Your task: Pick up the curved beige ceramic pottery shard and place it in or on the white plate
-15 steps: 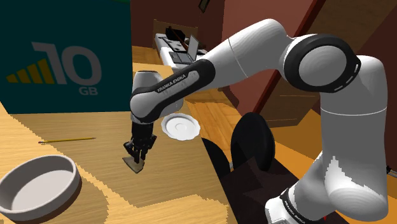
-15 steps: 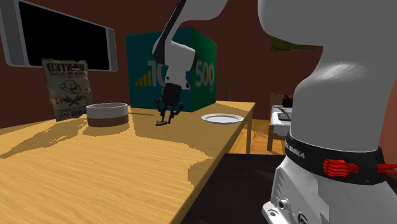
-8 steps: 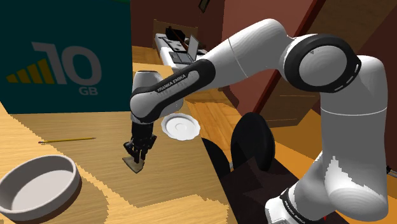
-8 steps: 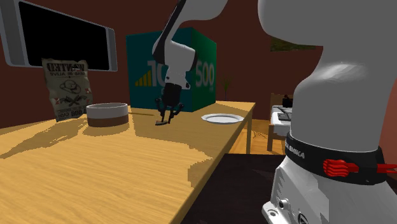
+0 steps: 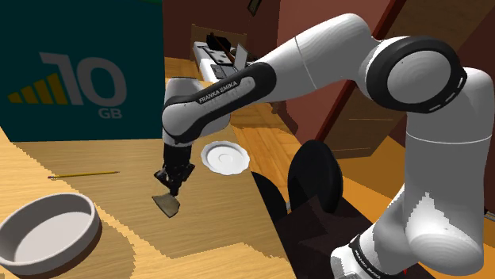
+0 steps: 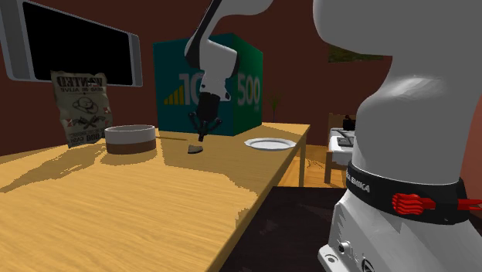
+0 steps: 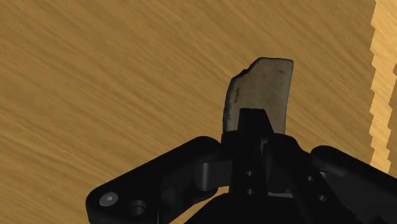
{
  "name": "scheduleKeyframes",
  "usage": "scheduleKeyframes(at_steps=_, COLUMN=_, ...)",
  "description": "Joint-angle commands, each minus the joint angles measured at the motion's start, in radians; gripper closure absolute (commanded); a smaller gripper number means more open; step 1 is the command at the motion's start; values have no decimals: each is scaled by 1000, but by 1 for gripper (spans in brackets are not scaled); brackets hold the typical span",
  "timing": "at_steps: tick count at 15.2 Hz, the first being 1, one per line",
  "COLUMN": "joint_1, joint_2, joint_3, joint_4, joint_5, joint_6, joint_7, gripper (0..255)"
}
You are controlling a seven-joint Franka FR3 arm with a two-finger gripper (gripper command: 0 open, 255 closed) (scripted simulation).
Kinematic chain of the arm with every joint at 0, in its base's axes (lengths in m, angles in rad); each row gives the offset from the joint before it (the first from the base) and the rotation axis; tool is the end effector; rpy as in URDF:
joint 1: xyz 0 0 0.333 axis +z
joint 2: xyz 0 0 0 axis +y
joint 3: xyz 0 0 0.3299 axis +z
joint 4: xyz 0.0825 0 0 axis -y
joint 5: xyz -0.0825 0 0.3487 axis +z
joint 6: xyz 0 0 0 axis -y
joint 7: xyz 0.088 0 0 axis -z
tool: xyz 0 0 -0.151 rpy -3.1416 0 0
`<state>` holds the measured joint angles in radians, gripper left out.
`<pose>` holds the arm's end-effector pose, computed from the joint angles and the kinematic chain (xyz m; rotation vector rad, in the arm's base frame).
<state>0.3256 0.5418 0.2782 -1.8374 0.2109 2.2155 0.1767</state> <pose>0.4964 0.3497 0.2291 -2.8708 -0.3741 0.3714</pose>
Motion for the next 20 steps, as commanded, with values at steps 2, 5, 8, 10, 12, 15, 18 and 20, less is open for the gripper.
scheduleKeyframes(at_steps=2, joint_1=51, joint_2=36, joint_3=-29, joint_4=73, joint_5=-65, joint_6=-37, joint_7=79, gripper=0)
scheduleKeyframes(at_steps=5, joint_1=149, joint_2=124, joint_3=-86, joint_4=230, joint_5=-172, joint_6=-119, joint_7=208, gripper=0)
scheduleKeyframes(at_steps=8, joint_1=153, joint_2=141, joint_3=-87, joint_4=215, joint_5=-173, joint_6=-87, joint_7=209, gripper=0)
scheduleKeyframes(at_steps=10, joint_1=155, joint_2=153, joint_3=-88, joint_4=206, joint_5=-174, joint_6=-66, joint_7=209, gripper=0)
scheduleKeyframes(at_steps=12, joint_1=157, joint_2=163, joint_3=-89, joint_4=200, joint_5=-175, joint_6=-49, joint_7=210, gripper=0)
scheduleKeyframes(at_steps=15, joint_1=157, joint_2=163, joint_3=-89, joint_4=200, joint_5=-175, joint_6=-50, joint_7=210, gripper=0)
scheduleKeyframes(at_steps=18, joint_1=157, joint_2=163, joint_3=-89, joint_4=200, joint_5=-175, joint_6=-50, joint_7=210, gripper=0)
scheduleKeyframes(at_steps=20, joint_1=157, joint_2=163, joint_3=-89, joint_4=200, joint_5=-175, joint_6=-50, joint_7=210, gripper=0)
